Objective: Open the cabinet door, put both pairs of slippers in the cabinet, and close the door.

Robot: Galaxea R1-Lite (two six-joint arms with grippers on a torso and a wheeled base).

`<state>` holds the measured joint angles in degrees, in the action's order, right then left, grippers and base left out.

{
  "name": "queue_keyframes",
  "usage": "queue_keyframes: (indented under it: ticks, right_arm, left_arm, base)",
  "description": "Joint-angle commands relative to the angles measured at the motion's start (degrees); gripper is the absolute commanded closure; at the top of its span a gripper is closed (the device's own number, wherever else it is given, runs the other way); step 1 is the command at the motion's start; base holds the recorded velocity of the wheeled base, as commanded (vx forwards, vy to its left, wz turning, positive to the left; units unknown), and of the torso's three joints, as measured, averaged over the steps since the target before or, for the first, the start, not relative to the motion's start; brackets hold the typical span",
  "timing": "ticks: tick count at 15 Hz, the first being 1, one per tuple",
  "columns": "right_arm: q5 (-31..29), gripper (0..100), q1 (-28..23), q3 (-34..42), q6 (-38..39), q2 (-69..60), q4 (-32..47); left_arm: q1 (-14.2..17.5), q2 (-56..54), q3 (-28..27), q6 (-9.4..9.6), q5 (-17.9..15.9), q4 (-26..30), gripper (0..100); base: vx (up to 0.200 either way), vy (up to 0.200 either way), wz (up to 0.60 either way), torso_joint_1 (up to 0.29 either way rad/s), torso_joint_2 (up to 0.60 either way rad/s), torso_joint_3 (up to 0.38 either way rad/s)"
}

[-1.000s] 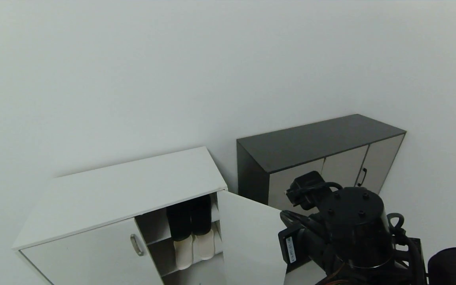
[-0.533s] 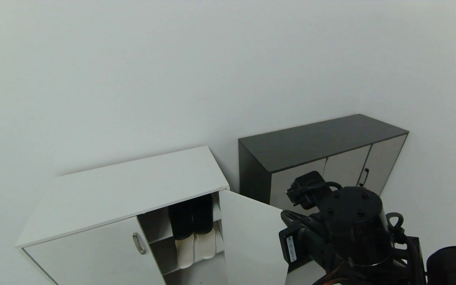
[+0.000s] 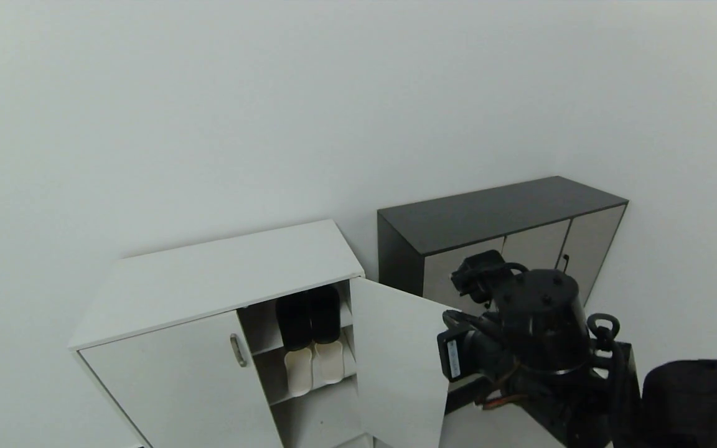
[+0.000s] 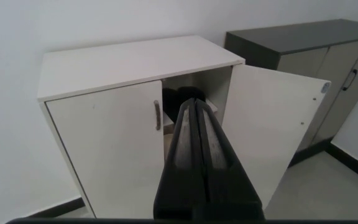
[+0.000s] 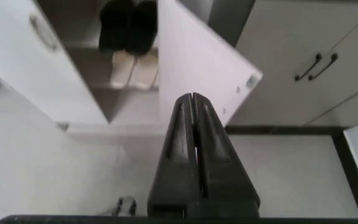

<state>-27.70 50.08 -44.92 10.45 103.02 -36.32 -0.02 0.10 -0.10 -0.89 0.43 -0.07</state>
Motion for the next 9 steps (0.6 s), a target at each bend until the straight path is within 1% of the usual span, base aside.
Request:
queue_keyframes:
  ticks: [1,2,3,4,6,9]
  right_arm:
    - [2.12,100,-4.46,-3.42,0.01,3.5,0.02]
    - [6.34,100,-10.62,-8.34,0.1,6.23,1.07]
    - [7.83,100,-13.43,-11.24,0.1,8.42,2.3]
    - [9.94,100,-15.54,-13.44,0.54,10.44,3.36]
    - [11.35,100,-18.88,-16.34,0.63,14.84,3.71]
    - [13.99,100,-21.51,-19.41,2.91,20.02,3.53]
  left_arm:
    - [0.02,0.08,0.01,0.01,0.01,-0.01,100]
    - [0.02,-0.01,0.01,0.01,0.01,-0.01,100]
    - [0.02,-0.01,0.01,0.01,0.01,-0.01,100]
    - [0.02,-0.01,0.01,-0.08,0.1,-0.01,100]
    - [0.02,-0.01,0.01,-0.08,0.1,-0.01,100]
    - [0.02,-0.01,0.01,-0.08,0.1,-0.01,100]
  base:
    - [0.0,0.0,0.0,0.0,0.0,0.0]
    - [0.0,0.0,0.0,0.0,0.0,0.0]
    - [0.0,0.0,0.0,0.0,0.0,0.0]
    - [0.0,0.0,0.0,0.0,0.0,0.0]
    - [0.0,0.0,0.0,0.0,0.0,0.0]
    - [0.0,0.0,0.0,0.0,0.0,0.0]
